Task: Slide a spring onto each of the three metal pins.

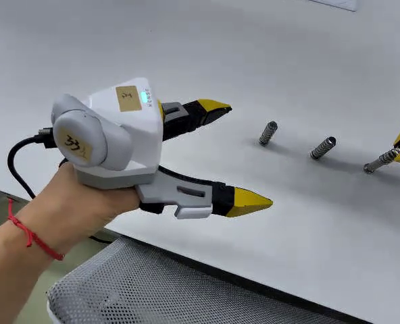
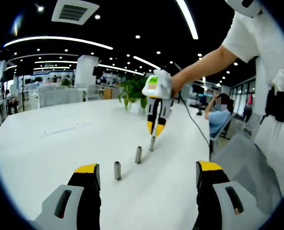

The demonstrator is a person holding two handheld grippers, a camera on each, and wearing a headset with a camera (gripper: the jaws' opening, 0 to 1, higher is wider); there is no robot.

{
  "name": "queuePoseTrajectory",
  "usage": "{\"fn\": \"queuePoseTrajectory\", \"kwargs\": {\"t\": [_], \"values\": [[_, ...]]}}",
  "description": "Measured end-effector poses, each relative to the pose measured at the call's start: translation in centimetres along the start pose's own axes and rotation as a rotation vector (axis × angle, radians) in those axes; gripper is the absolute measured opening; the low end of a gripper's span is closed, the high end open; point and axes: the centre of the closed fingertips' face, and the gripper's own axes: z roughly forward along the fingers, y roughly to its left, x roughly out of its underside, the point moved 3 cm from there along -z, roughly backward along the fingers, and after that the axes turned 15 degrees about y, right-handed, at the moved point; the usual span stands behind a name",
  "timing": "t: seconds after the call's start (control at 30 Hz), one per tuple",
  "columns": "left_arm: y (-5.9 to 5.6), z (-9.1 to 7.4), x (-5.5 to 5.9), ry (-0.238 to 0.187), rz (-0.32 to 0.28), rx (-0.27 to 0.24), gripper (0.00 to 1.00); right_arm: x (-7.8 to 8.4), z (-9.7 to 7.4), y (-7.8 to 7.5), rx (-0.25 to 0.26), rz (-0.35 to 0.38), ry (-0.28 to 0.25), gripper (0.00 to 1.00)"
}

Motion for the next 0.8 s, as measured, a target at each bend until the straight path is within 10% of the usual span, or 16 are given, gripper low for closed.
{"fn": "queuePoseTrajectory", "kwargs": {"t": [0.8], "values": [[0.1,0.0,0.4,-0.004,-0.012,-0.001,0.82,-0.5,2.4,0.1,0.013,-0.013,0.017,0.12]]}}
